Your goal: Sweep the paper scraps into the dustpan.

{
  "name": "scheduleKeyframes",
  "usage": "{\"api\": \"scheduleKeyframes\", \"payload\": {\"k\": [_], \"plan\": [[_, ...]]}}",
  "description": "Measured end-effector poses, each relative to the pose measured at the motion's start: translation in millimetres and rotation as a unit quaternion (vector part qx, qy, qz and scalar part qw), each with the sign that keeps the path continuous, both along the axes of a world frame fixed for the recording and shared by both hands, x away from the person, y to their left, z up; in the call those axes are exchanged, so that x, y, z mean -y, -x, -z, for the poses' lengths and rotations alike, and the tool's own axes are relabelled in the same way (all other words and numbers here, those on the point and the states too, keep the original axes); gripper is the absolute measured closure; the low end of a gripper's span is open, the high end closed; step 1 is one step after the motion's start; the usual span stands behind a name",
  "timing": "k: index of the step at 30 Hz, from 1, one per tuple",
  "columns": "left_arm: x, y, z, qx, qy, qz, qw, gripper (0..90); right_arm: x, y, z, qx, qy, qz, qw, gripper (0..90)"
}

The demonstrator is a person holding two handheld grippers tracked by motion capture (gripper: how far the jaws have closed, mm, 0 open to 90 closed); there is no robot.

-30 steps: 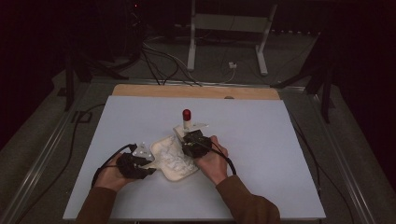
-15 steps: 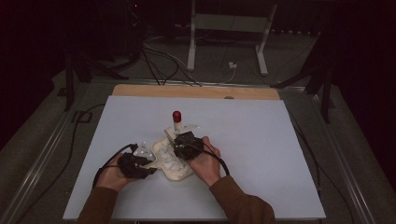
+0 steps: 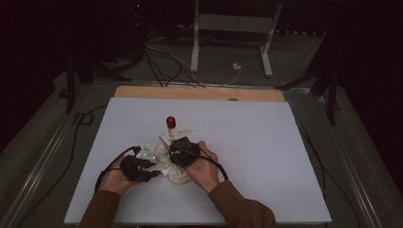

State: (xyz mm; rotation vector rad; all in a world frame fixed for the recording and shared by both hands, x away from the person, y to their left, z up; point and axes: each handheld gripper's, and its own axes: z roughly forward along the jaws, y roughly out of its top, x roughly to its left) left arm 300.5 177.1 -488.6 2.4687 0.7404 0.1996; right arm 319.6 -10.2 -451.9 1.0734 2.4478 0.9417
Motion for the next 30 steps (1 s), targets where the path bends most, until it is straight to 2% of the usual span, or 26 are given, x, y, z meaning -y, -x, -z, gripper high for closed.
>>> {"api": "scheduleKeyframes", "payload": {"k": [4,10,30], "plan": [[0.3,0.2,1.0,0.002,0.0,0.0,1.0,66.6,-1.4,1.0,0.1,-0.001,0.001,-0.005,1.0,66.6],[-2.3,2.1,5.8,0.008,0.015,-0.003,0.9999,66.7,2.1,-0.5,-0.1,-0.001,0.002,-0.004,1.0,66.6],[-7.3,5.1,7.5,0.027,0.025,-0.013,0.9992,66.8,17.5,-6.4,-7.3,0.014,-0.006,0.006,0.9999,66.6]]}}
